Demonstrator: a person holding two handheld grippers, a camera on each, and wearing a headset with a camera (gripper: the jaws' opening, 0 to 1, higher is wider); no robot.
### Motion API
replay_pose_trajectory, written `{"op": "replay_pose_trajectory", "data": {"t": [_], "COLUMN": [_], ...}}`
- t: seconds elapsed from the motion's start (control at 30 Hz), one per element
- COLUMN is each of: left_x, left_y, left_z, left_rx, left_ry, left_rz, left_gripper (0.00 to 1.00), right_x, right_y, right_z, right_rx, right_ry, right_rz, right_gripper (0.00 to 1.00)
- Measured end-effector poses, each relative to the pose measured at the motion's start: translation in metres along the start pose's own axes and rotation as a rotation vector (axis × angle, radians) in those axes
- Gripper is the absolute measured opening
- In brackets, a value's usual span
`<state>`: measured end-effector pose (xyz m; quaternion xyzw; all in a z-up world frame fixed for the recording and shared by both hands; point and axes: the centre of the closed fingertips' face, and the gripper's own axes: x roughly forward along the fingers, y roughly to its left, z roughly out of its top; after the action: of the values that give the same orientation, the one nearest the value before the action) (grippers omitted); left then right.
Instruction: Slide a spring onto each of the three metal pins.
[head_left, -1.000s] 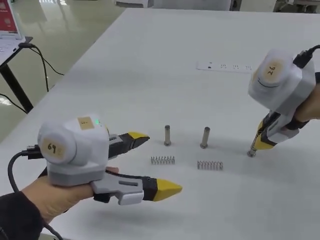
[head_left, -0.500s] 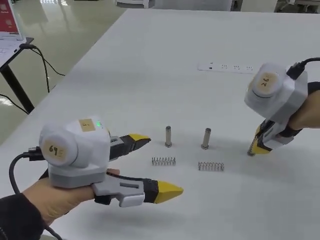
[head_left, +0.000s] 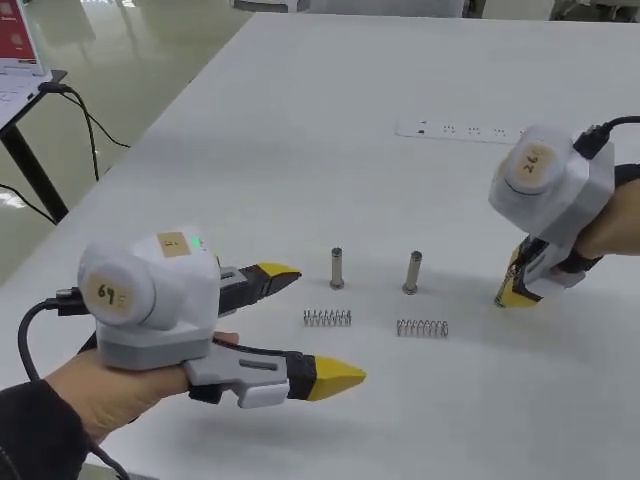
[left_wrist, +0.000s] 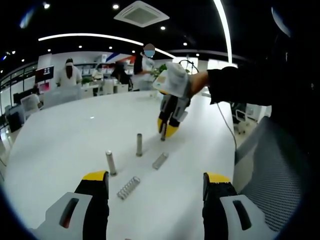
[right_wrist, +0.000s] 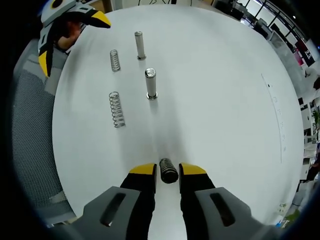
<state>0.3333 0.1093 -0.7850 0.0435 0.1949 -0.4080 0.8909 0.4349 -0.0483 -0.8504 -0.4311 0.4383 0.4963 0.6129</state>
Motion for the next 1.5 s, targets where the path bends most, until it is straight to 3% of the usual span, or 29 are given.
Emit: {"op": "replay_pose_trajectory", "data": {"t": [0.43, 0.8, 1.2, 1.5], "left_x": [0.001, 0.001, 0.0, 0.0], "left_y": [-0.001, -0.002, -0.002, -0.004], "left_z": [0.0, 0.001, 0.002, 0.001], "left_rx": [0.002, 0.007, 0.012, 0.016], "left_ry": [0.004, 0.003, -0.002, 0.002], "left_rz": [-0.001, -0.005, -0.006, -0.012], "left_gripper": [0.73, 0.73, 0.73, 0.72], "right_x": [-0.015, -0.034, -0.043, -0.035], "right_y": [-0.002, 0.001, 0.02, 0.035], "right_z": [0.005, 0.02, 0.048, 0.054], "right_rx": [-0.016, -0.038, -0.092, -0.128], "right_ry": [-0.032, -0.08, -0.126, -0.116], "right_rz": [-0.033, -0.062, -0.047, -0.019], "right_gripper": [0.26, 0.29, 0.3, 0.3]}}
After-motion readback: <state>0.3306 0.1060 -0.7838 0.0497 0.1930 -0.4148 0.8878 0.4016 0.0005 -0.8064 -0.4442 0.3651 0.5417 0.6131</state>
